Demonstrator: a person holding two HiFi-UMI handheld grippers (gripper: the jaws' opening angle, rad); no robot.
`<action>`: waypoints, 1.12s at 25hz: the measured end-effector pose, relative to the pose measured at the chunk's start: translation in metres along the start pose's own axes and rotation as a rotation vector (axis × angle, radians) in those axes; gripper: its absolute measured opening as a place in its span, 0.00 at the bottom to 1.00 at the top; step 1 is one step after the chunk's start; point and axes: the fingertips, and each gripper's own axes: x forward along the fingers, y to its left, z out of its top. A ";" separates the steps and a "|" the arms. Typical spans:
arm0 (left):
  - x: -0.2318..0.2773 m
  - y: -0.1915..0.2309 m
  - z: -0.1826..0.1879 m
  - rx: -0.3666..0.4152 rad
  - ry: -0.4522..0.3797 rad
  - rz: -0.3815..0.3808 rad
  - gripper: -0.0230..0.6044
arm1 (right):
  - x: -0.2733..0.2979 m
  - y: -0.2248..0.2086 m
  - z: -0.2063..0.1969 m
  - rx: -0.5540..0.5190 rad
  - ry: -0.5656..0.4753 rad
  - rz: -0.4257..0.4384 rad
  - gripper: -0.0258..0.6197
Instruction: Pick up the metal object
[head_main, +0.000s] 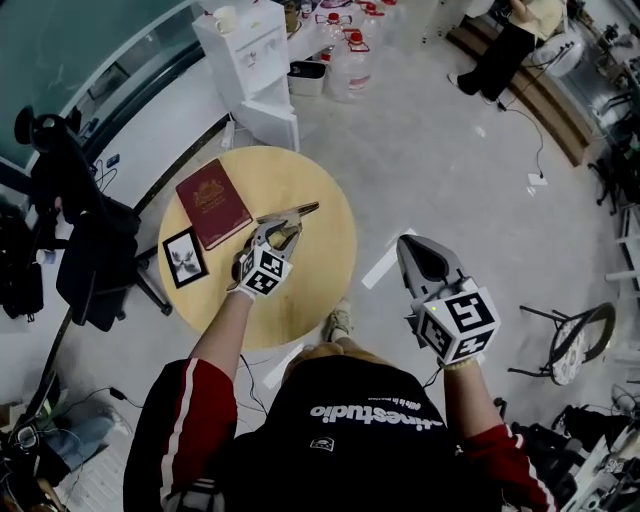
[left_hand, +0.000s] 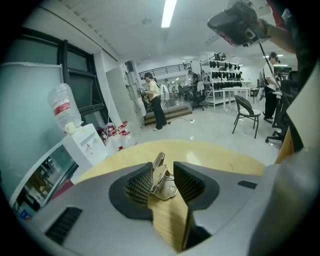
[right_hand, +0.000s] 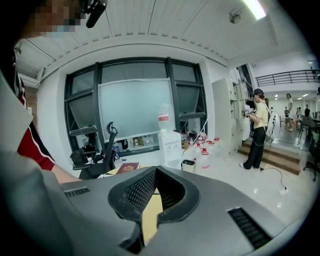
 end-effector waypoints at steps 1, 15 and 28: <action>0.006 0.002 -0.003 0.012 0.012 -0.001 0.26 | 0.002 -0.003 0.001 0.002 0.000 0.000 0.08; 0.047 0.014 -0.029 0.028 0.094 -0.022 0.27 | 0.024 -0.036 -0.011 0.015 0.057 0.014 0.08; 0.046 0.014 -0.016 -0.022 0.084 -0.044 0.17 | 0.028 -0.040 -0.016 0.020 0.074 0.028 0.08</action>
